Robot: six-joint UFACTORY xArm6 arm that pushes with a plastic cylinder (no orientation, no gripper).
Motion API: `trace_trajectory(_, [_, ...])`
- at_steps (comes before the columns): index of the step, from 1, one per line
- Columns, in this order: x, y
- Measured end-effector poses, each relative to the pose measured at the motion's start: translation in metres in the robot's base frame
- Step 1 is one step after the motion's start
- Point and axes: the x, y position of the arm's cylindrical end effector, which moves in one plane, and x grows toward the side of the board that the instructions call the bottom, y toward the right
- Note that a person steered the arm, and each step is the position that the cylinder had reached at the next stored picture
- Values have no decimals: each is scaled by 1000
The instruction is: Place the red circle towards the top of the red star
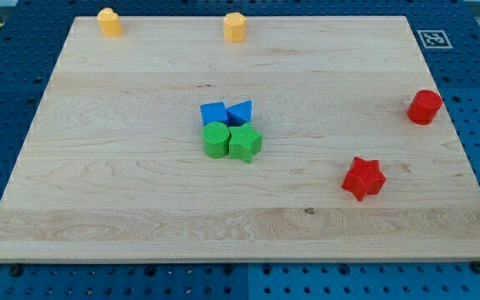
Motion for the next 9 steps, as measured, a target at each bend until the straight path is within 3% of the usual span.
trace_trajectory(2, [-6,0])
trace_trajectory(4, [-110,1])
trace_trajectory(5, [-143,-14])
trace_trajectory(8, [-178,-38])
trace_trajectory(9, [-163,-43])
